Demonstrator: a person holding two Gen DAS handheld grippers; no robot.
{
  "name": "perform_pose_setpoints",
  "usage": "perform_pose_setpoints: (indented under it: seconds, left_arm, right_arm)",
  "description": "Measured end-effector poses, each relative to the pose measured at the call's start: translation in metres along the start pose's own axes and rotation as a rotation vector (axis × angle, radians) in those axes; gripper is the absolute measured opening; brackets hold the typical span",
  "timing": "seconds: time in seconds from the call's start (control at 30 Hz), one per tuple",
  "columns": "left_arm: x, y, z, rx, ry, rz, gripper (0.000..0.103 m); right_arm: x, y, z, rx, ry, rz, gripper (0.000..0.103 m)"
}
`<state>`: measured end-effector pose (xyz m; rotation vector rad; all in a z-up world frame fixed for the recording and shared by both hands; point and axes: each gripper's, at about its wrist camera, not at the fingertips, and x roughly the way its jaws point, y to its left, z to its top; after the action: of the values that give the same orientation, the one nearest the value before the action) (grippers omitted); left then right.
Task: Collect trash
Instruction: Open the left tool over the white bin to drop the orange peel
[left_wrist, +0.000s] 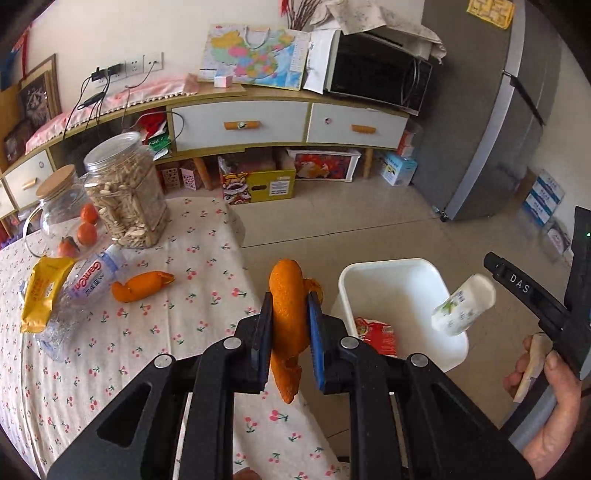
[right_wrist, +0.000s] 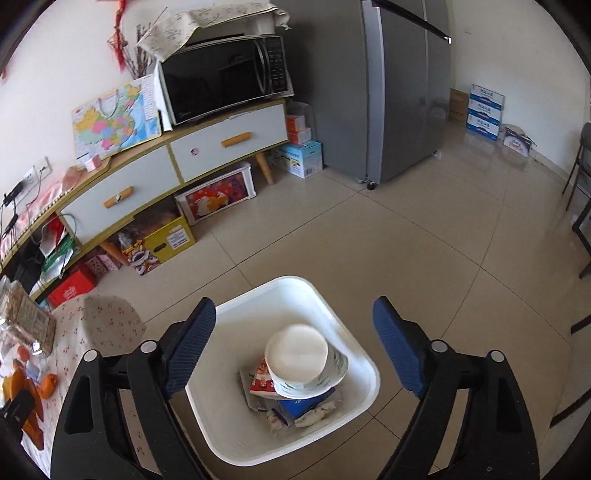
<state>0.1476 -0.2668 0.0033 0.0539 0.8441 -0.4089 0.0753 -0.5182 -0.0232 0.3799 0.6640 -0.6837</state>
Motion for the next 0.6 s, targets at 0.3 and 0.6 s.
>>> perform_pose_setpoints:
  seconds: [0.3, 0.6]
  left_arm:
    - [0.026, -0.080, 0.023, 0.086, 0.017, -0.099, 0.018]
    - [0.051, -0.139, 0.038, 0.137, 0.038, -0.157, 0.021]
  right_arm:
    - [0.004, -0.056, 0.009, 0.167, -0.012, -0.155, 0.091]
    - [-0.001, -0.083, 0.012, 0.262, -0.023, -0.201, 0.092]
